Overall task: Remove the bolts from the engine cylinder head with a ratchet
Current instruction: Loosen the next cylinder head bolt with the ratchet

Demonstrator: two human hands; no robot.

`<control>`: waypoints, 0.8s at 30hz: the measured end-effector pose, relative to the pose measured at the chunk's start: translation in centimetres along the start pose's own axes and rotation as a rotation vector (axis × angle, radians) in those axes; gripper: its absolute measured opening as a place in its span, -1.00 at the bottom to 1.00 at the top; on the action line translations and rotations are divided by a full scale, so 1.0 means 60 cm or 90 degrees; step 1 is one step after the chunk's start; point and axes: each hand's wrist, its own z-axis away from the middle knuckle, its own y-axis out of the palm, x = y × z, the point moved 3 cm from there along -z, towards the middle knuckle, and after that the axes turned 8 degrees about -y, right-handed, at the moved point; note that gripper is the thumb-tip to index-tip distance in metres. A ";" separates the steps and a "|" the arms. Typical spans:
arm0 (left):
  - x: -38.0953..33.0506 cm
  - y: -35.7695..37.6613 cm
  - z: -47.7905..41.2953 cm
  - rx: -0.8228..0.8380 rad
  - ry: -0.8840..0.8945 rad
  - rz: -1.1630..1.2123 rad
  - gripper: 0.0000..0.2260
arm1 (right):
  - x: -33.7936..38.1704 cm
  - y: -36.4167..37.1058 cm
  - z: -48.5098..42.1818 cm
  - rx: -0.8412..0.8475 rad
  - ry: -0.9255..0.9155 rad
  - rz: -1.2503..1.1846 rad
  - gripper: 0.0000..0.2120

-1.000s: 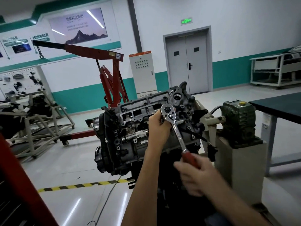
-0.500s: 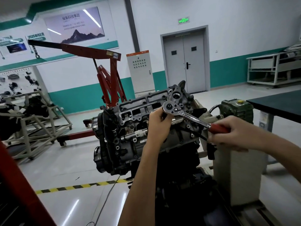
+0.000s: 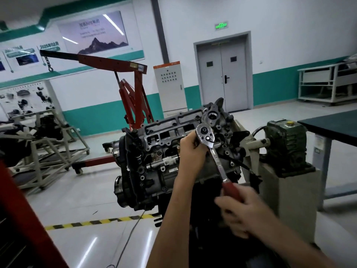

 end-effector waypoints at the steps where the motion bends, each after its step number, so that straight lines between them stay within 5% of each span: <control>1: 0.000 0.000 0.001 0.003 -0.008 0.008 -0.68 | 0.018 -0.043 -0.005 0.016 -0.010 0.089 -0.83; 4: 0.001 -0.004 0.004 0.003 -0.008 0.009 -0.86 | 0.098 -0.133 -0.030 0.062 -0.087 0.389 -0.93; 7: 0.005 -0.006 0.004 -0.006 -0.010 0.018 -0.86 | 0.110 -0.141 -0.039 0.052 -0.138 0.515 -0.96; 12: 0.011 -0.001 0.004 -0.025 -0.009 0.035 -0.76 | 0.001 0.008 0.005 -0.039 -0.108 0.187 -0.83; 15: 0.012 -0.002 0.001 -0.019 -0.009 0.034 -0.68 | -0.019 0.081 -0.012 0.006 -0.066 -0.021 -0.83; 19: 0.006 -0.004 0.002 -0.002 -0.012 0.027 -0.65 | 0.000 0.036 -0.015 0.067 0.056 -0.069 -0.81; 24: -0.008 0.004 0.005 0.014 0.011 0.016 -0.59 | 0.101 -0.132 -0.043 0.015 0.016 0.386 -0.82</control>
